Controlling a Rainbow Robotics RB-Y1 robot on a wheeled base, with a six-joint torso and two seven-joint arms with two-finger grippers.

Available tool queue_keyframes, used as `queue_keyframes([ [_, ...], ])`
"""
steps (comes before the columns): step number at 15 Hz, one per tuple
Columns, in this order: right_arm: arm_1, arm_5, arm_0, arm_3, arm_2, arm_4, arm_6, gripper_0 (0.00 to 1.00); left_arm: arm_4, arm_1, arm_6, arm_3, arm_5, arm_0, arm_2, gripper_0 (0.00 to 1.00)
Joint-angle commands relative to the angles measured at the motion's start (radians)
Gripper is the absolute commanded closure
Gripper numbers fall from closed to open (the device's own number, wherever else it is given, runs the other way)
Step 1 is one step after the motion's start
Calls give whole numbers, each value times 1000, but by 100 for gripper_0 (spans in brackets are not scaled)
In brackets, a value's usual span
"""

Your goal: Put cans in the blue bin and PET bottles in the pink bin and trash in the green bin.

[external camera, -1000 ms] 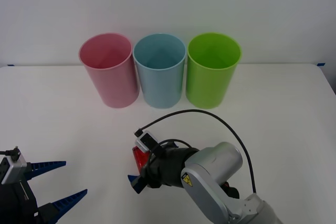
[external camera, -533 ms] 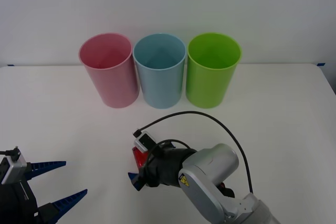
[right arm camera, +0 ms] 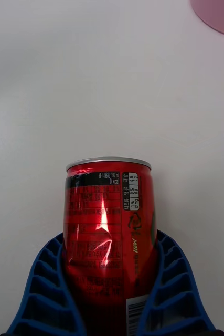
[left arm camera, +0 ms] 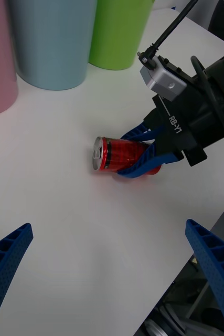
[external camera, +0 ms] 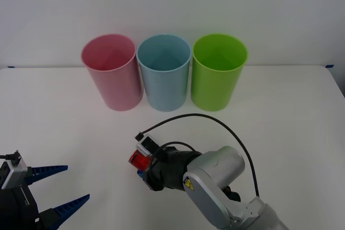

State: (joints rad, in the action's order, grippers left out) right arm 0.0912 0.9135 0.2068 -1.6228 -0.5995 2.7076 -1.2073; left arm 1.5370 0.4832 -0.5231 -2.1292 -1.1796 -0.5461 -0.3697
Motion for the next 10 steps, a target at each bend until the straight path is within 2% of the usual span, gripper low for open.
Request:
queue_keyframes([
  [1,-1,-1,2,-2,1,-2,6,100,0,0,0,0,0,0,0,0],
  [3,10,-16,2,-32,14,-54,12,100,0,0,0,0,0,0,0,0],
  [5,53,-56,0,-80,23,-127,28,100,0,0,0,0,0,0,0,0],
  [7,151,-137,-3,-157,27,-270,57,100,0,0,0,0,0,0,0,0],
  [10,283,-189,-38,-307,60,-431,75,100,0,0,0,0,0,0,0,0],
])
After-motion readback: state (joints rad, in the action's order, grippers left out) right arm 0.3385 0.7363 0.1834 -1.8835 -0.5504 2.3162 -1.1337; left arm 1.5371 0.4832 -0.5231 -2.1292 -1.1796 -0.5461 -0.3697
